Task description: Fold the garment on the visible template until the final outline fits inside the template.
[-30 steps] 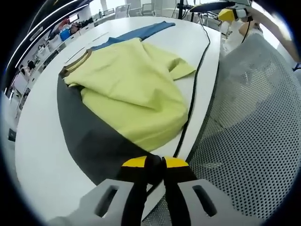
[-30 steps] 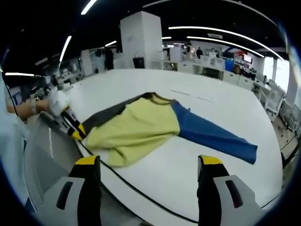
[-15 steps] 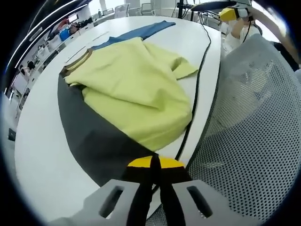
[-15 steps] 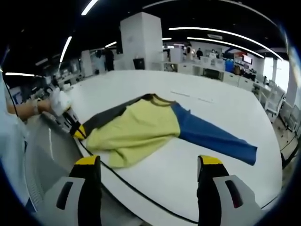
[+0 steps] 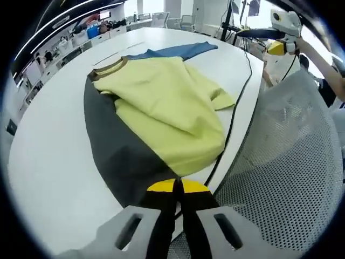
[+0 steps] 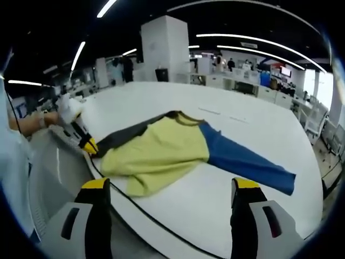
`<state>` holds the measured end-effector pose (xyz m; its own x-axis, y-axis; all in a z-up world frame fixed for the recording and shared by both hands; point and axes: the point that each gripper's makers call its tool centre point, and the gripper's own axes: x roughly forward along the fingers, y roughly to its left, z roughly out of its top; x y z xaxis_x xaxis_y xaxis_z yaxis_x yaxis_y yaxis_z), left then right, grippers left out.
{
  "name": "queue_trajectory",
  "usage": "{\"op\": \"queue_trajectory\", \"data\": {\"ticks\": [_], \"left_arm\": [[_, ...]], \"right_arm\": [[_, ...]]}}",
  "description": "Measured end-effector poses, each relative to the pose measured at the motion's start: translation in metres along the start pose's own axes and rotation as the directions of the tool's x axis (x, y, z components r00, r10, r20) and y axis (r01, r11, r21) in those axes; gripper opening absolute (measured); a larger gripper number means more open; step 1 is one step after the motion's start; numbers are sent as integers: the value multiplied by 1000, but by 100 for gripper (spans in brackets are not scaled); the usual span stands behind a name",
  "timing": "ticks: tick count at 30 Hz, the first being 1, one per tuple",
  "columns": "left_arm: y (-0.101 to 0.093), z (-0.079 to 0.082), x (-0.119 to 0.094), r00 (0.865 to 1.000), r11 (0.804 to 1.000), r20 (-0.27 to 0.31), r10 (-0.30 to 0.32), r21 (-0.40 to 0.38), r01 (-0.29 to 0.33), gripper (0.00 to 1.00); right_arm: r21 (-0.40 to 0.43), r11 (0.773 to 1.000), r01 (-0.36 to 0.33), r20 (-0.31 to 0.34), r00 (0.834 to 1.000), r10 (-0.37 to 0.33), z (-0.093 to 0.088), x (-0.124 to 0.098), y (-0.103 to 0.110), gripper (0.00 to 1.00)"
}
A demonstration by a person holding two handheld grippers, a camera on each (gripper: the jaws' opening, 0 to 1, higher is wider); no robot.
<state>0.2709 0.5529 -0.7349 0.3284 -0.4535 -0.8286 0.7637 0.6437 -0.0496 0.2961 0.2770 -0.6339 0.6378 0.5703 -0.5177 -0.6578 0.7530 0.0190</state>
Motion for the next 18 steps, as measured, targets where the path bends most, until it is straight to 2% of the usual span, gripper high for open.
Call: {"op": "queue_trajectory", "data": {"ticks": [3,8,12,18], "left_arm": [[10,9,-14,999,999,48,23,-28,-22,0],[27,18,-30,993,997,88,76,-38,-73,0],[45,28,-45,983,991,140,117,-76,-107,0],[74,33,-64,966,978,168,195,-105,-179,0]], "right_arm": [[-3,1000,-3,1,1000,3,1,1,1,93],[-18,1000,-9,-2,1000,9,4,3,3,96],[-30,1000,-6,1,1000,6,9,3,2,97],[-47,999,-17,4,1000,18,13,5,6,100]]}}
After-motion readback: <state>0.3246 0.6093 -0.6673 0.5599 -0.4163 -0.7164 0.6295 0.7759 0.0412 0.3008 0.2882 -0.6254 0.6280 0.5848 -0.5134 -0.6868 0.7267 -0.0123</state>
